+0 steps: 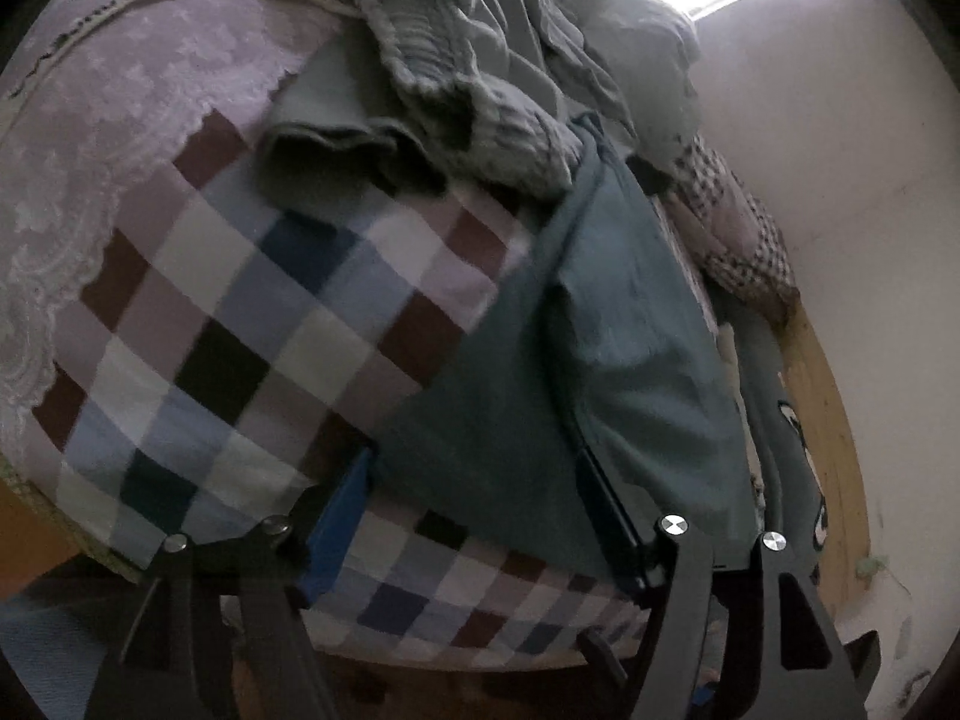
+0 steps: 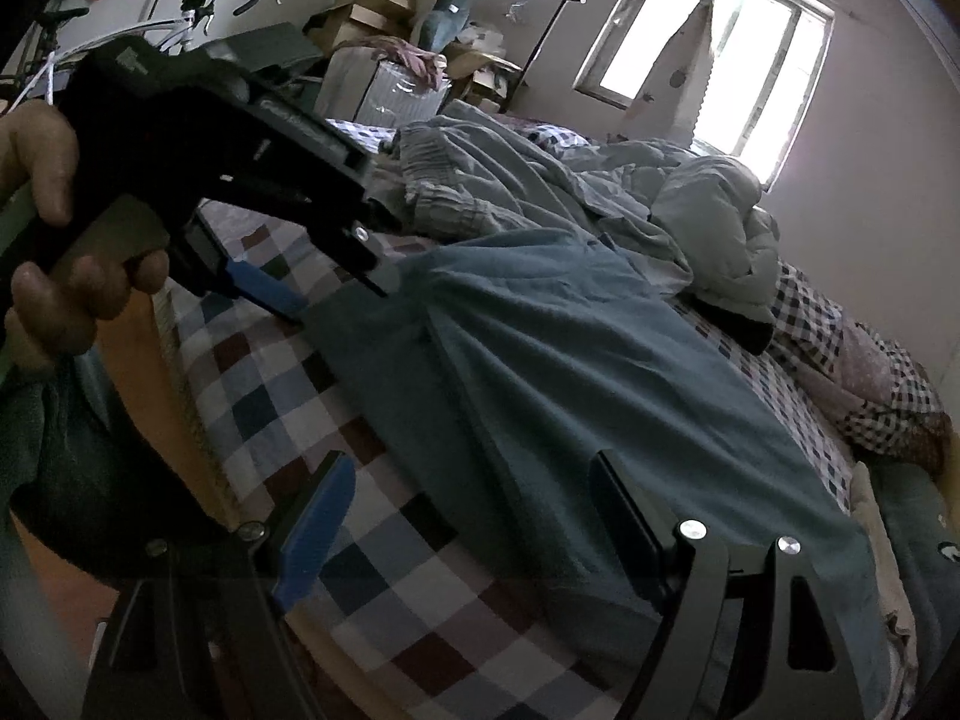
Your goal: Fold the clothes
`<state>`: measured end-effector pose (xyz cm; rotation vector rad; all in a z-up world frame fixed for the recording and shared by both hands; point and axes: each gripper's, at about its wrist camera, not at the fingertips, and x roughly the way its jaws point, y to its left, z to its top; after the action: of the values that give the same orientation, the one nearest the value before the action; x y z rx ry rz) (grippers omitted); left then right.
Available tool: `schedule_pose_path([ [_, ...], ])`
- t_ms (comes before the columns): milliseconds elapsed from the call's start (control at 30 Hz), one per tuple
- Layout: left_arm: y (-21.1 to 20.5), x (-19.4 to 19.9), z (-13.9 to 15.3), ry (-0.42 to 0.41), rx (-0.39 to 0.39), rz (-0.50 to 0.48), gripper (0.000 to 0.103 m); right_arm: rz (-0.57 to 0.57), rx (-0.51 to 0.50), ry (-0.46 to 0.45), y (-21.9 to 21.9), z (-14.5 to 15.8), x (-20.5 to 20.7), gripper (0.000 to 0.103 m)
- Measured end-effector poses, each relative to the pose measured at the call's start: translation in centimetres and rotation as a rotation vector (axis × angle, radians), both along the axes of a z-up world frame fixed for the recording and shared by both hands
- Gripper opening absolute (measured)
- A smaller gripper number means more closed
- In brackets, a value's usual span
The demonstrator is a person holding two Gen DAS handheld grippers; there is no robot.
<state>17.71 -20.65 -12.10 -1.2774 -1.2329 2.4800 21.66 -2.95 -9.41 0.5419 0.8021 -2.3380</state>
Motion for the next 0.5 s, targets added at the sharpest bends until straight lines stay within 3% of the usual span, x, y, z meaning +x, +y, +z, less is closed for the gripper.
schedule_pose_path([
  [167,0.0,0.6,-1.0,-0.014,0.109,0.026,0.073,0.007,0.001,0.011,0.0,0.0,0.4,0.083],
  [500,-0.7,0.6,-0.9,0.057,0.196,0.080,0.073,-0.008,-0.008,0.007,0.3,0.1,0.0,0.083],
])
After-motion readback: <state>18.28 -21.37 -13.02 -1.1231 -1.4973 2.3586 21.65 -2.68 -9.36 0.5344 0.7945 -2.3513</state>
